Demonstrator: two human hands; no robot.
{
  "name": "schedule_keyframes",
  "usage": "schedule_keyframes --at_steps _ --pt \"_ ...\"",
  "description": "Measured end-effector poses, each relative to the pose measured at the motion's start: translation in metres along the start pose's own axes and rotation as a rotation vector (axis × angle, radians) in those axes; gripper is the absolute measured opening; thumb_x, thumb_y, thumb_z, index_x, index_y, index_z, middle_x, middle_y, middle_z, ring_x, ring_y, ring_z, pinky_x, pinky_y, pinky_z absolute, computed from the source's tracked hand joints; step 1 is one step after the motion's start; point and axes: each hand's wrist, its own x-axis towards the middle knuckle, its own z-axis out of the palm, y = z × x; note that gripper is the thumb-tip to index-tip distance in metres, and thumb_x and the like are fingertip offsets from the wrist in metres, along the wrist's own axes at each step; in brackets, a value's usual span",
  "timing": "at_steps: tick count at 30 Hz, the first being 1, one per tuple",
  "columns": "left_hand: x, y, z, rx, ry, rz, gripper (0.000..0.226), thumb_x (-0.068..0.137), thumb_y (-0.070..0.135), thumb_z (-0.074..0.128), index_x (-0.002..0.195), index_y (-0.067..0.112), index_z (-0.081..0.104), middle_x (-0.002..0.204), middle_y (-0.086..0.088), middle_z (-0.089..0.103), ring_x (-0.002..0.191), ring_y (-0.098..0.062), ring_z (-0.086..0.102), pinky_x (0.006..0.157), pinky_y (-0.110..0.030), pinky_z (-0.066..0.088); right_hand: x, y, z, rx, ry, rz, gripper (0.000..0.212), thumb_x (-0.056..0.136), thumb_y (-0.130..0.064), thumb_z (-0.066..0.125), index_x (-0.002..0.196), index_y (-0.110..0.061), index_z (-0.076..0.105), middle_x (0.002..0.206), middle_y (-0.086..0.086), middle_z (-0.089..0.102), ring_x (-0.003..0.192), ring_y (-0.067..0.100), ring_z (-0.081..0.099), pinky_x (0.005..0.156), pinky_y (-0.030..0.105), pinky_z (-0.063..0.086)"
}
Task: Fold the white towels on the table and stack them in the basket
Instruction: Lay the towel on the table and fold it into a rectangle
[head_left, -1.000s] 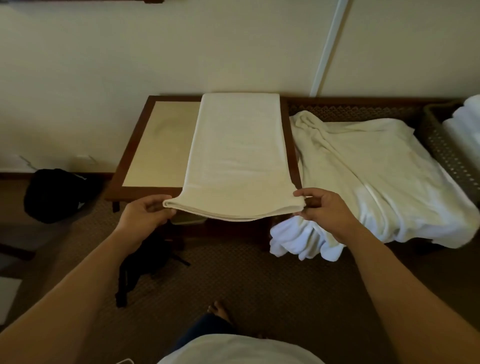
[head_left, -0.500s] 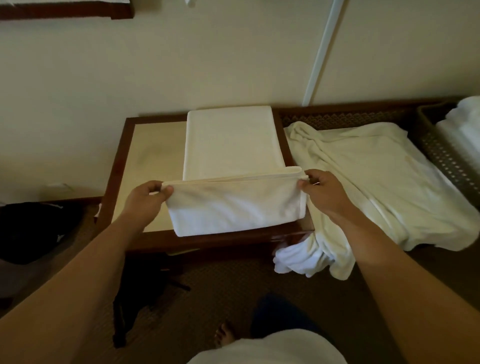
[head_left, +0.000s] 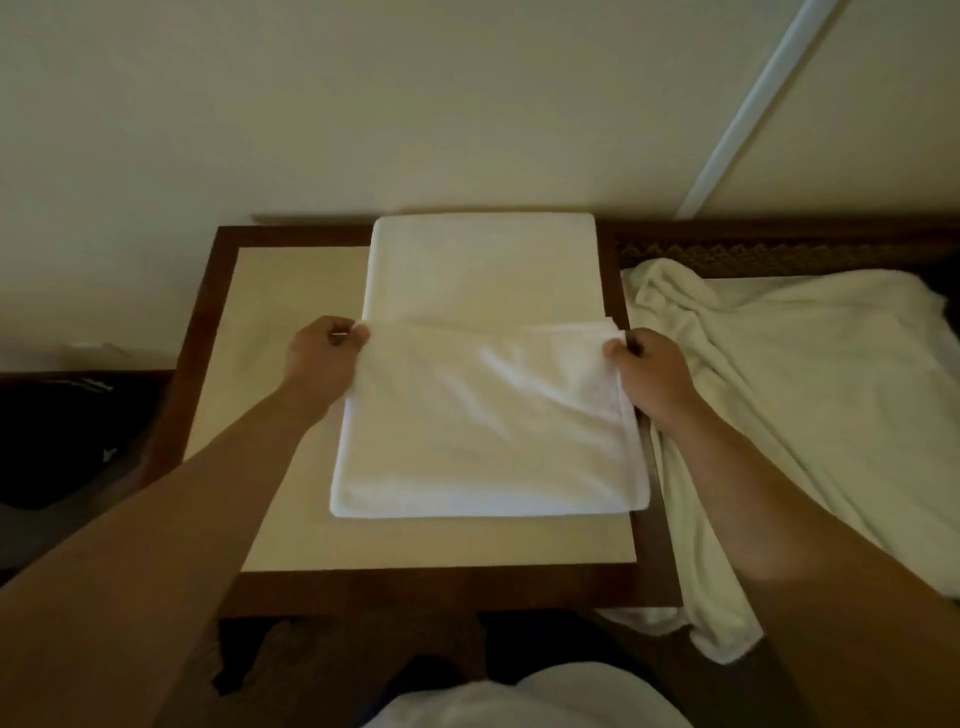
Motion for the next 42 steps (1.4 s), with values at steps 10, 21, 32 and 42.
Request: schedule_keyframes --at_steps 10,21,32,42 --pt "0.01 -0.011 0.018 0.139 0.134 0.033 0.021 0.101 0.033 0.06 0.116 0.02 0.067 0.099 0.004 0.065 0.093 -0.019 0.058 0.081 -0.027 0.041 0.026 0.005 0.028 -0.028 0.128 0.04 0.025 0.102 -0.027 0.05 0.083 -0.013 0.058 0.077 0.001 0.06 0.069 0.018 0.058 0.06 0.03 0.041" --pt "-0.055 -0.004 0.075 0.566 -0.153 0.719 0.05 0.098 0.041 0.04 0.142 0.021 0.053 0.155 -0.004 0.046 0.143 -0.026 0.042 0.118 -0.045 0.033 -0.027 -0.003 0.086 -0.725 -0.176 -0.562 0.063 0.103 -0.055 0.024 0.162 -0.034 0.016 0.172 -0.002 0.006 0.158 0.026 0.006 0.12 0.057 0.012" --pt "-0.02 -0.039 0.038 1.036 -0.217 0.392 0.069 0.099 0.069 0.006 0.161 0.041 -0.007 0.17 0.007 -0.018 0.157 -0.026 -0.012 0.123 -0.061 -0.004 0.02 0.026 0.041 -0.902 -0.124 -0.2 0.07 0.101 -0.066 0.003 0.161 -0.034 -0.013 0.167 -0.013 -0.024 0.154 0.024 -0.025 0.119 0.065 -0.013" --pt "-0.075 -0.007 0.082 0.895 -0.354 0.569 0.074 0.094 0.063 0.004 0.162 0.036 0.01 0.172 0.003 -0.007 0.157 -0.022 -0.009 0.126 -0.052 -0.005 -0.046 0.004 0.086 -0.82 -0.217 -0.351 0.073 0.1 -0.064 0.007 0.162 -0.029 -0.012 0.168 -0.007 -0.022 0.155 0.023 -0.021 0.123 0.057 -0.013"
